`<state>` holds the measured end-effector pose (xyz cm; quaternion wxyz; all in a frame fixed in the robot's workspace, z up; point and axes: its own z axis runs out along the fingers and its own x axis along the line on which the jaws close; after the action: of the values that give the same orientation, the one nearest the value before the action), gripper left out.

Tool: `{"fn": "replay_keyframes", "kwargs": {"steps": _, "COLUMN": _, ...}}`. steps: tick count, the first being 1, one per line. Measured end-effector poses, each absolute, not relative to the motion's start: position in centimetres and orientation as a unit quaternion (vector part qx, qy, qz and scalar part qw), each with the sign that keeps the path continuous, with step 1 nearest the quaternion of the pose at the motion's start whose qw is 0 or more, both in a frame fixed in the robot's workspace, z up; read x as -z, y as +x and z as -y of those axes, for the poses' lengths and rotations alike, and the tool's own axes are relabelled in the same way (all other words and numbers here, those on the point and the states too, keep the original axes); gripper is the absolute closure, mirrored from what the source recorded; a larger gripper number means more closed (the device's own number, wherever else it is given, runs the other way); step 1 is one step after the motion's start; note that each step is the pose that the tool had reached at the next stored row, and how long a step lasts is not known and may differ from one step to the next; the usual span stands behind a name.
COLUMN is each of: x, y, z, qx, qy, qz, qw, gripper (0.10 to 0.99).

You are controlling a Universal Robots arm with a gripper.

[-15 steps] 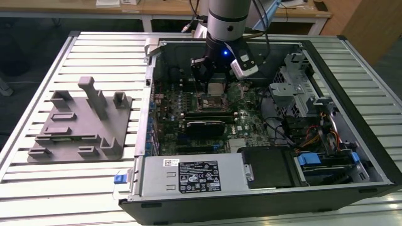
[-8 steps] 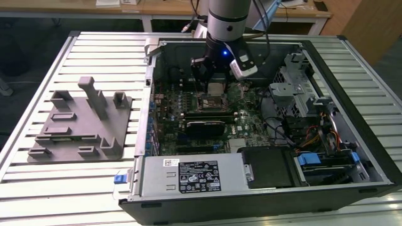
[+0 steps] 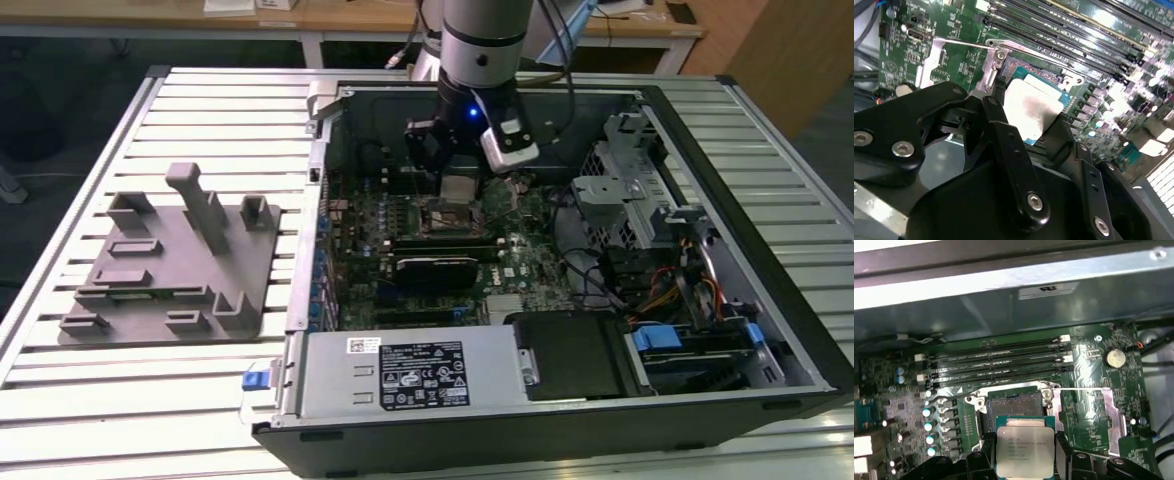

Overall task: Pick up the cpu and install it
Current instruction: 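Place the cpu into insertion slot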

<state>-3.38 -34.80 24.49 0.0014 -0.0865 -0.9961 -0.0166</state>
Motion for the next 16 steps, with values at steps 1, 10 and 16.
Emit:
{"fn": "replay_keyframes", "kwargs": {"steps": 1, "x": -24.48, "y": -3.38, "z": 34.8, "qx": 0.017, "qy": -0.094, "qz": 0.995, "qw": 0.001, "gripper": 0.533}}
{"fn": "replay_keyframes", "kwargs": {"steps": 10, "x": -24.47, "y": -3.38, "z": 34.8, "qx": 0.017, "qy": -0.157, "qz": 0.987, "qw": 0.0, "gripper": 0.533}}
{"fn": "replay_keyframes", "kwargs": {"steps": 16, "x": -24.47, "y": -3.38, "z": 34.8, "qx": 0.017, "qy": -0.194, "qz": 0.981, "qw": 0.0, "gripper": 0.533}}
